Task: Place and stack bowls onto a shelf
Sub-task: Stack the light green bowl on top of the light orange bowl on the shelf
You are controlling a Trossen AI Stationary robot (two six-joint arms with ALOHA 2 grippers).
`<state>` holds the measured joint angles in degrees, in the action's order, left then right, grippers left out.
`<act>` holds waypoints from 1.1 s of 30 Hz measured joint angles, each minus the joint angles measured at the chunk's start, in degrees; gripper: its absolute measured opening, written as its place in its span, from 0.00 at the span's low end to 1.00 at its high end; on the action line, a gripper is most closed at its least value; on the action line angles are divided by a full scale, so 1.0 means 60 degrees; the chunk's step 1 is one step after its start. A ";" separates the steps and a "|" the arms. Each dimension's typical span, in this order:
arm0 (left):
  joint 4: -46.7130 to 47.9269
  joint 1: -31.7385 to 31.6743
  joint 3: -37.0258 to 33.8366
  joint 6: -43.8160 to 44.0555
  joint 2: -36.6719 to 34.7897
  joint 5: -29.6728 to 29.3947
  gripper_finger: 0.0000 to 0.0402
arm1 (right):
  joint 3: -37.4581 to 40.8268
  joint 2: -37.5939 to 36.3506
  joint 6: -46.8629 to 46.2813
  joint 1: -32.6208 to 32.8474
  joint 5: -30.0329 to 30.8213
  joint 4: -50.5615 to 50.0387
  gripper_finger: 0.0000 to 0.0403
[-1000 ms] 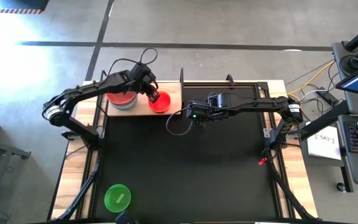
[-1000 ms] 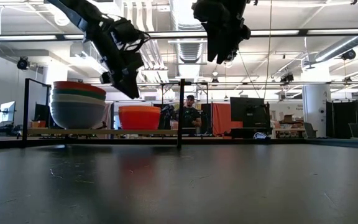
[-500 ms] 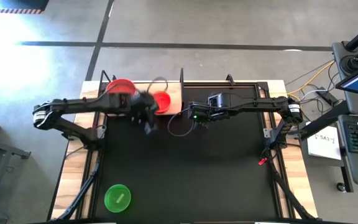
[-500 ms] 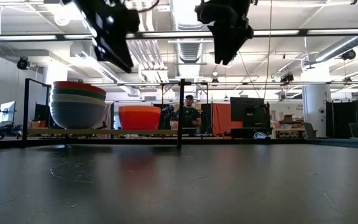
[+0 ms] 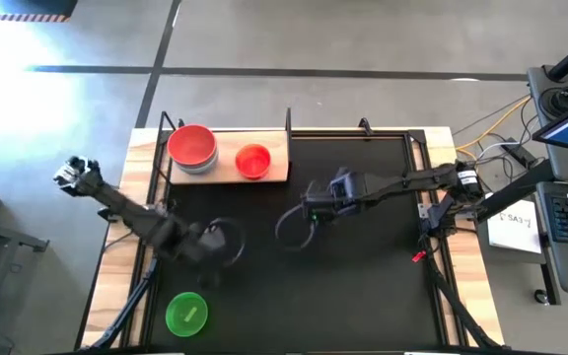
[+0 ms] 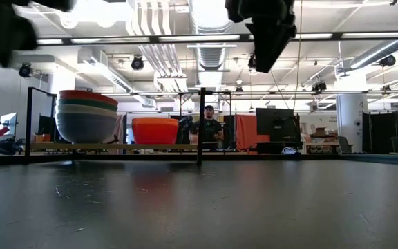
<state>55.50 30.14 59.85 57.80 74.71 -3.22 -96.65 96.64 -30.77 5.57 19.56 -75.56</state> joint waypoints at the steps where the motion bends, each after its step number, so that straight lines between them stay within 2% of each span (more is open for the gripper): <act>1: -0.0012 0.0471 -0.0002 0.0636 0.0047 -0.0126 0.29 | 0.0131 0.0000 -0.0157 0.0136 0.0010 -0.0004 0.53; 8: -0.0144 0.3115 -0.0002 0.4994 0.0883 -0.0546 0.29 | 0.0988 -0.0004 -0.1211 0.0840 0.0171 0.0103 0.53; 13: -0.1444 0.4208 0.0027 0.6705 0.1744 -0.0549 0.29 | 0.1142 -0.0007 -0.1537 0.1049 0.0173 0.0176 0.53; 20: -0.3458 0.4751 0.0038 0.7150 0.2758 -0.0122 0.29 | 0.1142 -0.0018 -0.1550 0.1073 0.0180 0.0546 0.53; 28: -0.3589 0.4975 0.0041 0.6981 0.3414 -0.0043 0.29 | 0.1142 -0.0018 -0.1557 0.1091 0.0173 0.1169 0.53; 33: -0.3399 0.4972 0.0042 0.6428 0.3794 0.0394 0.29 | 0.1142 -0.0018 -0.1554 0.1091 0.0173 0.1423 0.53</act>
<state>35.11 59.96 60.10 96.37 97.47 -0.86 -89.80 96.53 -40.10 12.12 20.60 -67.02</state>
